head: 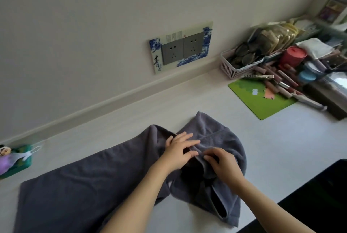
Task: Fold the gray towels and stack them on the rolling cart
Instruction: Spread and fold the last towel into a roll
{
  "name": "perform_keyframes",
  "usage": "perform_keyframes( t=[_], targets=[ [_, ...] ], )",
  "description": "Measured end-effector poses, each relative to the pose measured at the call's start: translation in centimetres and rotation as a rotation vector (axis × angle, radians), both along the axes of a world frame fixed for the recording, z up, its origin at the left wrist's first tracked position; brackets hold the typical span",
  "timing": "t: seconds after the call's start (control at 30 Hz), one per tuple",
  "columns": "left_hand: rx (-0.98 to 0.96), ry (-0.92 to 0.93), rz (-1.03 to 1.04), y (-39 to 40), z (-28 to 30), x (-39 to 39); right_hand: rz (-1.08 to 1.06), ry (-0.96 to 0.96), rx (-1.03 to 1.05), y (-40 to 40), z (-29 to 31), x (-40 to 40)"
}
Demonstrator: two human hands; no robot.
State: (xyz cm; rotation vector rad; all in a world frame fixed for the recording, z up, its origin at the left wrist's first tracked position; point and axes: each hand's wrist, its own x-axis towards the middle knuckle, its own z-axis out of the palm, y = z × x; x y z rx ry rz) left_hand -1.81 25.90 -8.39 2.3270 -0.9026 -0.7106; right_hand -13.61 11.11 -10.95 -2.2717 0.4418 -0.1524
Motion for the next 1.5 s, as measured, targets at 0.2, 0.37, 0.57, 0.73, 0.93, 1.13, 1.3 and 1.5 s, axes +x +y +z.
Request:
perform_keyframes(
  t=[0.2,0.37,0.57,0.73,0.93,1.13,1.3,1.5],
  targets=[
    [0.001,0.244,-0.014,-1.5,1.6,1.4,-0.02,-0.021,0.307,-1.0,2.1,0.8],
    [-0.446,0.362,0.326,0.8,5.5,2.9,0.111,0.082,0.174,-1.4,1.7,0.3],
    [-0.728,0.353,0.516,5.1,9.8,5.1,-0.001,0.066,0.074,-1.6,4.6,0.2],
    [-0.787,0.342,0.561,5.6,13.0,6.5,0.094,0.105,0.48,-2.3,11.6,0.0],
    [-0.644,0.245,0.527,0.8,14.7,9.1,0.05,0.018,0.989,-7.9,15.6,1.2],
    [-0.216,0.002,0.609,-8.4,6.0,13.0,-0.237,0.087,0.435,-17.7,6.6,7.2],
    [-0.154,0.155,0.497,-13.4,1.1,9.8,-0.112,0.285,0.345,-20.1,1.4,6.0],
    [-0.155,0.405,0.322,-16.8,-1.4,5.1,0.141,0.278,0.172,-21.5,-1.9,3.2]
  ],
)
